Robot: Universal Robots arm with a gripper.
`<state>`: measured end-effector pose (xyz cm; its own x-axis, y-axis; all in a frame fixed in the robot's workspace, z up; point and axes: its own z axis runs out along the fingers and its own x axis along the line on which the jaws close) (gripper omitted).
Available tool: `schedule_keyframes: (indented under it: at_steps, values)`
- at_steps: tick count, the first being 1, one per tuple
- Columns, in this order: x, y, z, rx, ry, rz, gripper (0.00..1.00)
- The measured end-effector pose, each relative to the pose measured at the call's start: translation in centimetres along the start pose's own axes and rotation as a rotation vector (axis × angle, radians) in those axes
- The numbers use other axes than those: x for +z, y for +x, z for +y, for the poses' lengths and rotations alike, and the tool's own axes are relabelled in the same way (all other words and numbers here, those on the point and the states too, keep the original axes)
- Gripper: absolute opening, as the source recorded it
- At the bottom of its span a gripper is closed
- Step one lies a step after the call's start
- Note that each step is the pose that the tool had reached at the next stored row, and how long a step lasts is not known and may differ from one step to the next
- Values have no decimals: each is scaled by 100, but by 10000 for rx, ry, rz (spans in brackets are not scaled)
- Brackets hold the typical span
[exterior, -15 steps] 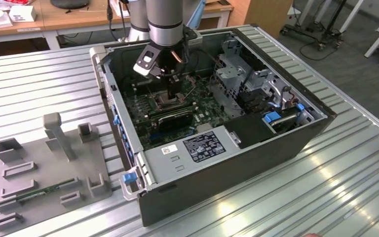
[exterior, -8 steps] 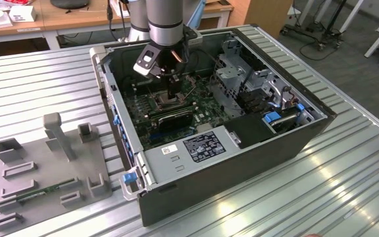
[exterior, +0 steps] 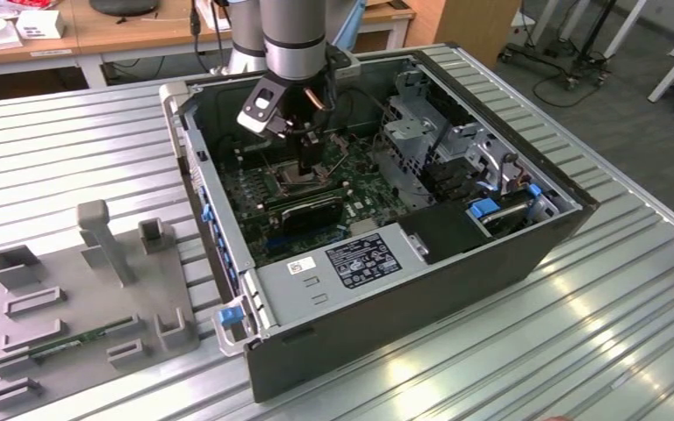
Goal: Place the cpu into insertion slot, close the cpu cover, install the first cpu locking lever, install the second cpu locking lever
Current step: 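Place the cpu into insertion slot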
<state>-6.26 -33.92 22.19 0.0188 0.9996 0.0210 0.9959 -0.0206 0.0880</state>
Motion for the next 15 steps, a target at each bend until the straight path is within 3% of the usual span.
schedule_keyframes:
  at_steps: [8,15]
  values:
    - [-15,1,3,1,11,3,61]
    - [-13,1,30,6,117,6,61]
